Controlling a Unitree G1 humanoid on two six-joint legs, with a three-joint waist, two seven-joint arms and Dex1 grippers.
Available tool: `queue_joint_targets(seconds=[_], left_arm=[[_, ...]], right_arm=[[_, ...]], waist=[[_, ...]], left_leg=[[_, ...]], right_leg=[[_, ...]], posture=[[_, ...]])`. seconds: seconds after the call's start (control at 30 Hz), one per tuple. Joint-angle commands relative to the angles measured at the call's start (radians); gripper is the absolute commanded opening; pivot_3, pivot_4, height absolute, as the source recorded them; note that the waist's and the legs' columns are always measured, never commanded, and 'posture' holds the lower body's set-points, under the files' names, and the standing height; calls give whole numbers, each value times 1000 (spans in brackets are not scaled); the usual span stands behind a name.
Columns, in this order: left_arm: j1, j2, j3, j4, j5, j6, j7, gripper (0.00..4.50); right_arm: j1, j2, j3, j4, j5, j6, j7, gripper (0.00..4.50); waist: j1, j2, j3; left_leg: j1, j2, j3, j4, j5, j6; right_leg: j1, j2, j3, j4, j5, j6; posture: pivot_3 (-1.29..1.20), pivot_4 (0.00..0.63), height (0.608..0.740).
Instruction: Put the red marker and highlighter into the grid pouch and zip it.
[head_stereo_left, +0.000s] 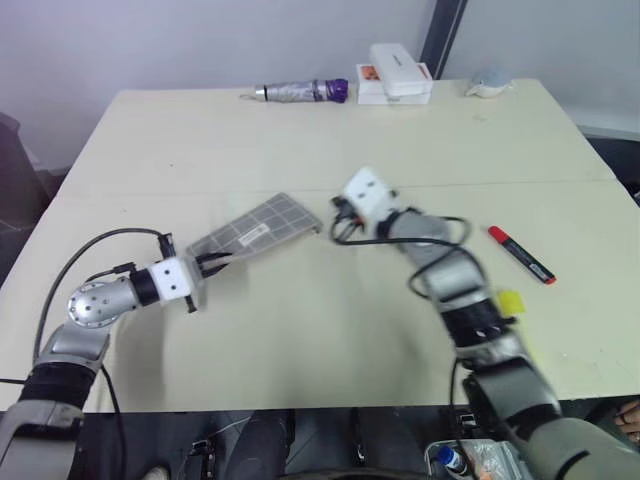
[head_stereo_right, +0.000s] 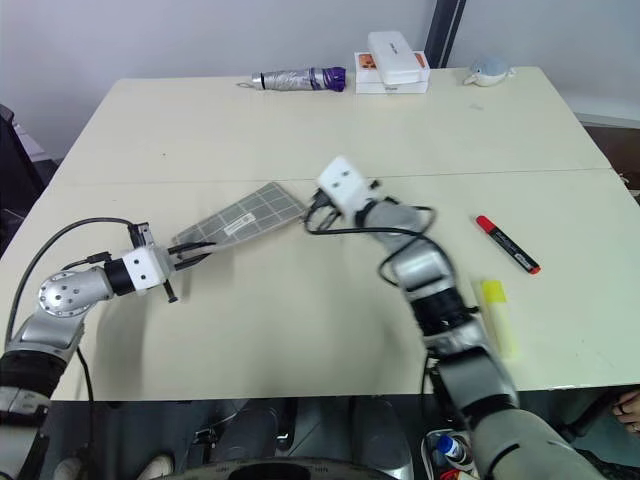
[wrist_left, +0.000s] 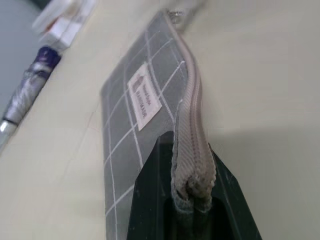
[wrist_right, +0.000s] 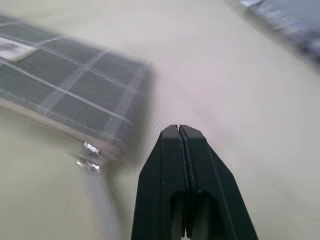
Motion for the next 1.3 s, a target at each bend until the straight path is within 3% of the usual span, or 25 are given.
queue_joint_targets(seconds=[0.03, 0.17, 0.3, 0.53, 0.87, 0.97, 1.17, 1.2, 1.3], left_arm=[[20, -17, 31, -237, -82, 236, 43, 0], [11, -94, 4, -404, -138, 456, 88, 0], [-3, -166, -32, -462, -120, 546, 98, 0], [-30, -283, -60, -483, -108, 615, 123, 0], [-28, -330, -63, -525, -91, 653, 124, 0], [-24, -334, -60, -531, -86, 657, 129, 0], [-19, -339, -58, -540, -69, 653, 145, 0], [-20, -342, -60, -540, -63, 652, 151, 0], [-27, -354, -68, -530, -41, 643, 166, 0]], right_arm=[[79, -98, -113, -217, 100, 139, 81, 548], [201, -252, -268, -383, 240, 274, 189, 2370], [229, -262, -332, -463, 320, 361, 155, 4436], [230, -212, -331, -510, 375, 482, 39, 4436], [158, -121, -250, -365, 330, 416, -108, 4436], [143, -110, -238, -338, 331, 395, -120, 3522], [131, -116, -201, -344, 343, 411, -116, 311], [131, -119, -189, -349, 341, 414, -114, 31], [126, -127, -144, -370, 336, 419, -107, 31]], waist=[[2, 0, 0], [13, 0, 0], [6, 0, 0], [20, 0, 0], [16, 0, 0], [17, 0, 0], [17, 0, 0], [17, 0, 0], [17, 0, 0]], left_leg=[[0, 0, 0, 0, 0, 0], [0, 0, 1, 2, 0, 1], [3, 1, 2, 3, -1, 2], [6, 0, 1, 5, -1, 2], [6, 0, 1, 4, -1, 2], [6, 0, 1, 4, -1, 2], [6, 0, 1, 4, -1, 2], [6, 0, 1, 4, -1, 2], [6, 0, 1, 4, -1, 2]], right_leg=[[0, 0, 0, 0, 0, 0], [2, 1, 0, 0, 0, 0], [4, 2, 0, 0, 0, 0], [9, 2, 0, -2, 0, 0], [8, 2, 0, -2, 0, 0], [8, 2, 0, -2, 0, 0], [8, 2, 0, -2, 0, 0], [8, 2, 0, -2, 0, 0], [8, 2, 0, -2, 0, 0]], posture=[[0, 150, 740], [0, 150, 740], [0, 150, 740], [0, 150, 740], [0, 150, 740], [0, 150, 740], [0, 150, 740], [0, 150, 740], [0, 150, 740]])
